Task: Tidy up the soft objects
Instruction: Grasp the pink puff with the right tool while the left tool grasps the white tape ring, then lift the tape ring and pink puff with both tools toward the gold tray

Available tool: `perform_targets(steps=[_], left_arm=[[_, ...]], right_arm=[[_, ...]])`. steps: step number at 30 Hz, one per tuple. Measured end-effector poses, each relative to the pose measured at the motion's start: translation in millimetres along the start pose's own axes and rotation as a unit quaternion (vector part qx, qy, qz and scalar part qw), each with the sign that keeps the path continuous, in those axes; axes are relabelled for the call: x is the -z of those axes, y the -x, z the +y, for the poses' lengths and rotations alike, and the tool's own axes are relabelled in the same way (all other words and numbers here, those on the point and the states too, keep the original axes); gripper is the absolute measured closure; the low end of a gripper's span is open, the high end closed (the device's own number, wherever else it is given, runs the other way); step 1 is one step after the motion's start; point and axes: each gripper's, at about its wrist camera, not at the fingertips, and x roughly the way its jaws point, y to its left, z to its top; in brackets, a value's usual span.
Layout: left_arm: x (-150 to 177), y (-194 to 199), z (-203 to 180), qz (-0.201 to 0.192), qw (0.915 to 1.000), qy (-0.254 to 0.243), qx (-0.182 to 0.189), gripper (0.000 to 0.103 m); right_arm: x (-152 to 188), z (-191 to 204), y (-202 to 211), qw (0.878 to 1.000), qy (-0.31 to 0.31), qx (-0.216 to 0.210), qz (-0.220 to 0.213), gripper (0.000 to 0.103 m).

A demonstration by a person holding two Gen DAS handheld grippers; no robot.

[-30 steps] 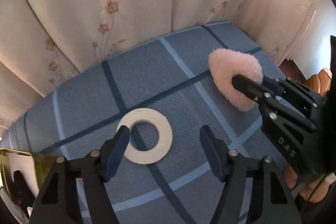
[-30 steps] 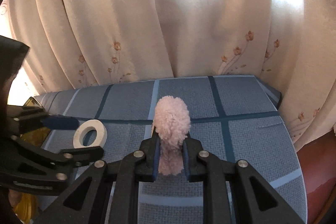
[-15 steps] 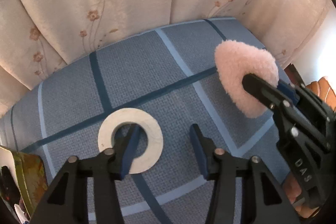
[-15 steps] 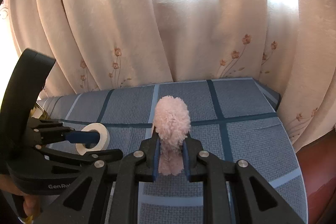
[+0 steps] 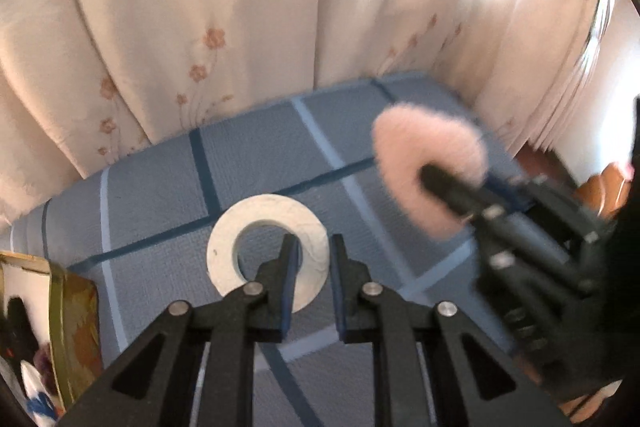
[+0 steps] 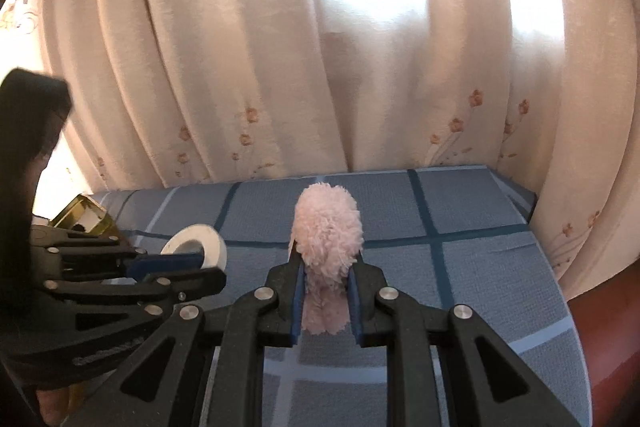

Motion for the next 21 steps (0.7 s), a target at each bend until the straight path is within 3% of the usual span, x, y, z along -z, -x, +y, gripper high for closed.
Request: perform_targets(steps=[7, 16, 21], left_arm=[[27.5, 33.9, -11.1, -0.089, 0.9954, 0.005, -0.034, 0.089], [42.0, 58.6, -5.7, -0.135, 0.9887, -0.004, -0.064, 0.089], [49.9, 72.2, 11.1, -0.145, 0.9877, 0.011, -0.056, 0.089]], right_arm=[[3.1, 11.1, 5.4, 1.0, 0.002, -0.013, -0.006, 0.083], [4.7, 22.8, 5.2, 1.0, 0.01, -0.017, -0.009, 0.083], [5.6, 32.1, 4.3, 1.0, 0.015, -0.022, -0.01, 0.083]])
